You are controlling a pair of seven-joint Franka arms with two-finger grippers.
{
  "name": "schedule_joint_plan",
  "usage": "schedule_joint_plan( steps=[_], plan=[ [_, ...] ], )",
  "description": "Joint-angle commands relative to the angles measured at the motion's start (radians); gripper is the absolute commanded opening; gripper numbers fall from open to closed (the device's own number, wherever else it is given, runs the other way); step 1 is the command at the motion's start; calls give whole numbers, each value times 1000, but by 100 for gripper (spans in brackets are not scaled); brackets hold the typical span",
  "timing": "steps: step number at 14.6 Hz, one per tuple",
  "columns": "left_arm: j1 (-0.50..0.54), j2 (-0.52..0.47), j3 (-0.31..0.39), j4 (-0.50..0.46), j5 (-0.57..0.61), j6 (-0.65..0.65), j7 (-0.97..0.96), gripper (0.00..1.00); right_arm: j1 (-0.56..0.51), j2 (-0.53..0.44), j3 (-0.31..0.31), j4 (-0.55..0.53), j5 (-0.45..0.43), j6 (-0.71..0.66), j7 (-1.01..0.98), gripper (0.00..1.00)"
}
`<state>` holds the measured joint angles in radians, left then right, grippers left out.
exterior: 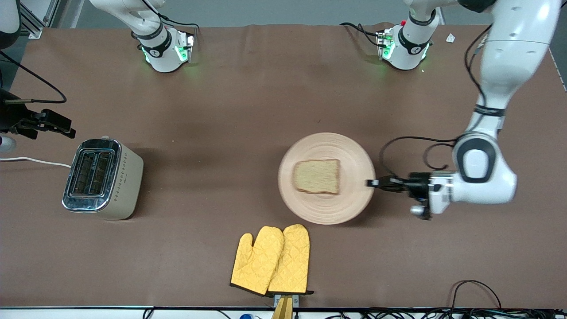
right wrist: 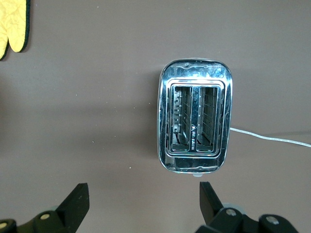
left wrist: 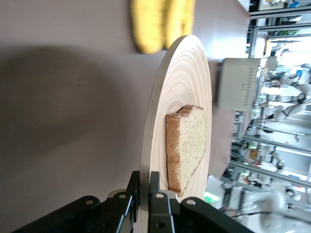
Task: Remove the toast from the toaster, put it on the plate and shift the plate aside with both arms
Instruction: 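Slide the plate with the left gripper away from the toaster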
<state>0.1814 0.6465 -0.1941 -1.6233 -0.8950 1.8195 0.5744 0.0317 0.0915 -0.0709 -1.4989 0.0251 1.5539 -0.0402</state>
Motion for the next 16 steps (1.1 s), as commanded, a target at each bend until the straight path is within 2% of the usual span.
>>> schedule_joint_plan(
  steps=[1, 4, 8, 11, 13, 15, 16],
  plan=[
    [152, 47, -27, 11, 33, -74, 144, 0, -41, -16, 34, -9, -8, -6, 16, 100],
    [306, 134, -25, 66, 91, -167, 292, 0, -59, -16, 63, -9, -10, -8, 17, 100],
    [424, 214, -24, 126, 151, -232, 338, 0, -59, -16, 66, -9, -10, -9, 17, 100],
    [463, 268, -19, 148, 151, -236, 335, 1, -53, -16, 65, -9, -11, -11, 17, 100],
    [464, 301, -15, 168, 151, -233, 331, 5, -55, -16, 65, -11, -10, -12, 19, 100],
    [464, 306, -13, 178, 154, -233, 328, 19, -52, -18, 66, -11, -10, -12, 19, 100],
    [464, 303, -10, 181, 157, -233, 329, 52, -49, -18, 66, -11, -10, -12, 19, 100]
  ],
)
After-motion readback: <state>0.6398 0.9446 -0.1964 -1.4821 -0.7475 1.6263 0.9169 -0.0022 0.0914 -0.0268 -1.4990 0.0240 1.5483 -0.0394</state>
